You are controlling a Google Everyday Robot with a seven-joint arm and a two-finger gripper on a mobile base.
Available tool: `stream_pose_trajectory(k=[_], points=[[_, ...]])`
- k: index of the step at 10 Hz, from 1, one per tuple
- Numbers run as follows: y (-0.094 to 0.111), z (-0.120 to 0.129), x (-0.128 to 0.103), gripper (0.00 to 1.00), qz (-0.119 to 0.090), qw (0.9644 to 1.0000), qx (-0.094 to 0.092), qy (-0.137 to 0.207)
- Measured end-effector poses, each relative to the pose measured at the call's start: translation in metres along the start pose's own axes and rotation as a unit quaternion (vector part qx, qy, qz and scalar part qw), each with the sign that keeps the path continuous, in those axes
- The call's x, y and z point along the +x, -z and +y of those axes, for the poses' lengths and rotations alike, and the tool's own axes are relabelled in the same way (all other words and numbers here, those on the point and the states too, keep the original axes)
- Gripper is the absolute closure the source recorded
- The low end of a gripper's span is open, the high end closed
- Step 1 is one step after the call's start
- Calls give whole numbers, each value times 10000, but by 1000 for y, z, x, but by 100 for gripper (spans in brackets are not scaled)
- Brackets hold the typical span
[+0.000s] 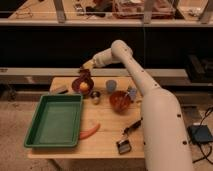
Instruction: Place grapes in purple bowl
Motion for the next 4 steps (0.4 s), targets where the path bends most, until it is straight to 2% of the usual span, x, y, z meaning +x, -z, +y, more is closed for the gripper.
stream_pose_trajectory(k=[4], points=[[1,-2,2,22,8,9999,132,23]])
